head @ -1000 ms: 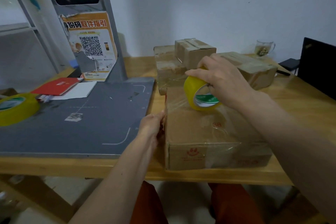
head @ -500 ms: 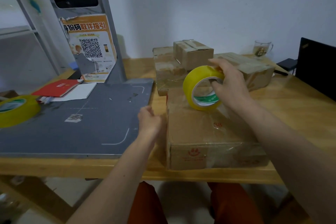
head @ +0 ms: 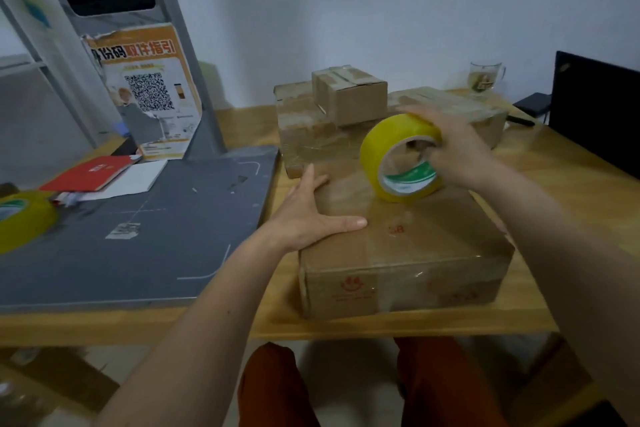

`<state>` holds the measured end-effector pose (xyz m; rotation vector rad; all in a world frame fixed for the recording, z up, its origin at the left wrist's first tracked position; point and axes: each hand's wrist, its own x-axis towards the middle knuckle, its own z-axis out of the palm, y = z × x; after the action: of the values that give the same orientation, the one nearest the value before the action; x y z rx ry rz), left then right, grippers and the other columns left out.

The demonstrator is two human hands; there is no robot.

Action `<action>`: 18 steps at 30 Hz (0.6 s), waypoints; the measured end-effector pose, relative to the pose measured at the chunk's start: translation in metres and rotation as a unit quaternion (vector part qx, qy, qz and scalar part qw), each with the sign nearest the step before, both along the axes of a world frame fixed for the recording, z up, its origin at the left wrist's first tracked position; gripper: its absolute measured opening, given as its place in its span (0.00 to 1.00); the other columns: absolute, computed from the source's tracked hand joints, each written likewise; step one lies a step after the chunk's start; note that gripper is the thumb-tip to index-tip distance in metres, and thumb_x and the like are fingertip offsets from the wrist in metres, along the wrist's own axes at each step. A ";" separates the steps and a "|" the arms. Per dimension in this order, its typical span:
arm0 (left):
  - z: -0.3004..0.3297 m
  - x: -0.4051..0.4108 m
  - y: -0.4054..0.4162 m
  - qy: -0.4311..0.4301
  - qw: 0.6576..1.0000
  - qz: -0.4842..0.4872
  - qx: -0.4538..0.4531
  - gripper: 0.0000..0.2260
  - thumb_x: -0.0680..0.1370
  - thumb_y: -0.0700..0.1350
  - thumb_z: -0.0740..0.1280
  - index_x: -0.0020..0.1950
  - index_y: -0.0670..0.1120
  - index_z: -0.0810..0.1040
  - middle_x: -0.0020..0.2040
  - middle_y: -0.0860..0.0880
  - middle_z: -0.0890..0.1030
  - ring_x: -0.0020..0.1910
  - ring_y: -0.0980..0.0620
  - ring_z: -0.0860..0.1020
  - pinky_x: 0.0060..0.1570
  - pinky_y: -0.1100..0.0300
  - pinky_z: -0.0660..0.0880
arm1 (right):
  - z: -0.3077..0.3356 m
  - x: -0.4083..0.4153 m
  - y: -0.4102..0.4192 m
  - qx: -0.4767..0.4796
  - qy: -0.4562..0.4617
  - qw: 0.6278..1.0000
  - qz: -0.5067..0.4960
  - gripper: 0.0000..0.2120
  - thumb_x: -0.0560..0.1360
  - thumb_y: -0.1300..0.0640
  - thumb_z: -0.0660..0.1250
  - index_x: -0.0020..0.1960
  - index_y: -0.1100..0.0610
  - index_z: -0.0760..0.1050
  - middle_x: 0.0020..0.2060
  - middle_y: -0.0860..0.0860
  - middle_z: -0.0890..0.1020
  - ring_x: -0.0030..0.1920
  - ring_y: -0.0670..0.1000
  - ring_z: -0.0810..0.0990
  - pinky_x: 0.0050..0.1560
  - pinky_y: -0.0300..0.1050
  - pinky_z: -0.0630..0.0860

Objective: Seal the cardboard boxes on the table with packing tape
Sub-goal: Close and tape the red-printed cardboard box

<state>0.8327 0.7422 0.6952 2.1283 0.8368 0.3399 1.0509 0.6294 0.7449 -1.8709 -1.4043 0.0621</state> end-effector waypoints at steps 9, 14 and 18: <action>0.000 0.002 -0.001 0.072 0.997 0.000 0.032 0.67 0.52 0.78 0.67 0.81 0.53 0.39 0.81 0.59 0.52 0.79 0.53 0.48 0.75 0.49 0.52 | -0.017 0.015 -0.023 0.047 0.142 0.986 -0.076 0.09 0.75 0.64 0.68 0.54 0.56 0.77 0.48 0.56 0.80 0.51 0.58 0.79 0.45 0.46 0.73; 0.010 0.015 -0.006 0.271 0.944 0.000 0.191 0.65 0.54 0.84 0.43 0.80 0.45 0.36 0.82 0.48 0.43 0.80 0.51 0.42 0.78 0.49 0.40 | -0.035 0.006 -0.023 0.110 0.161 0.975 -0.105 0.06 0.75 0.63 0.68 0.52 0.57 0.77 0.47 0.59 0.81 0.44 0.55 0.78 0.40 0.40 0.72; 0.015 0.043 -0.018 0.341 0.913 -0.010 0.225 0.58 0.65 0.82 0.41 0.80 0.41 0.38 0.81 0.45 0.40 0.80 0.48 0.40 0.78 0.50 0.39 | -0.036 0.002 -0.023 0.113 0.145 0.978 -0.098 0.05 0.74 0.62 0.69 0.49 0.56 0.76 0.45 0.60 0.80 0.47 0.59 0.79 0.45 0.50 0.76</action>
<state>0.8755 0.7238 0.7105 2.7398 1.2087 -0.2847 1.0534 0.6064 0.7087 -1.7217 -0.9821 0.0713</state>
